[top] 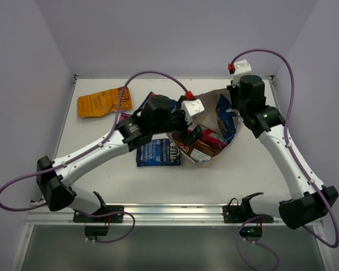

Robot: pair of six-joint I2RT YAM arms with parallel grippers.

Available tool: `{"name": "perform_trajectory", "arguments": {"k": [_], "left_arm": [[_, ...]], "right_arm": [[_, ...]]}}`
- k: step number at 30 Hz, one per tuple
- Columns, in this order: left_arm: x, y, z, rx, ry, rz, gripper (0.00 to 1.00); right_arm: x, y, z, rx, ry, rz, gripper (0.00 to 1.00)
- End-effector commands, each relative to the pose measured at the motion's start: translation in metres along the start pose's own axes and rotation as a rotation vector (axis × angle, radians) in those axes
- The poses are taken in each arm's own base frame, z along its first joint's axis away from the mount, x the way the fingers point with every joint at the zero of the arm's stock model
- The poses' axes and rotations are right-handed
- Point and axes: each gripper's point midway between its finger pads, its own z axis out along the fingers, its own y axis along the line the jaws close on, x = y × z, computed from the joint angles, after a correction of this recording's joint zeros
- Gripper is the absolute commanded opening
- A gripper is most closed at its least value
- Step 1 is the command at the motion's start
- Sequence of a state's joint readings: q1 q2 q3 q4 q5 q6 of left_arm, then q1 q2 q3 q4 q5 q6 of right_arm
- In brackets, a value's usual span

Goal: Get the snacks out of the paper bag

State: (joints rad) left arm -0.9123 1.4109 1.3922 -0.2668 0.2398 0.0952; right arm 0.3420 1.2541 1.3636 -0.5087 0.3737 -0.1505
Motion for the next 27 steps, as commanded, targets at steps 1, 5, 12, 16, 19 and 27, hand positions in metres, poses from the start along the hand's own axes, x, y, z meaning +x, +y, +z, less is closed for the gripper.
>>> {"name": "perform_trajectory", "arguments": {"k": [1,5,12,16,19,27], "left_arm": [[0.025,-0.007,0.014,0.081,0.093,0.126,0.89],[0.038,-0.005,0.040,0.112,0.133,0.172,0.88],[0.048,-0.017,0.065,0.209,0.148,0.200,0.85],[0.039,-0.025,0.070,0.235,0.128,0.203,0.84],[0.032,-0.026,0.070,0.227,0.116,0.214,0.82],[-0.033,0.013,0.016,-0.033,0.083,0.216,0.95]], "right_arm": [[-0.036,-0.007,-0.018,-0.002,-0.129,0.032,0.00],[-0.032,-0.006,-0.016,-0.001,-0.121,0.024,0.00],[-0.027,-0.003,-0.013,-0.004,-0.111,0.024,0.00],[-0.024,-0.002,-0.010,-0.007,-0.106,0.022,0.00],[-0.022,-0.001,-0.009,-0.009,-0.103,0.021,0.00],[-0.022,-0.002,-0.010,-0.003,-0.107,0.015,0.00]]}}
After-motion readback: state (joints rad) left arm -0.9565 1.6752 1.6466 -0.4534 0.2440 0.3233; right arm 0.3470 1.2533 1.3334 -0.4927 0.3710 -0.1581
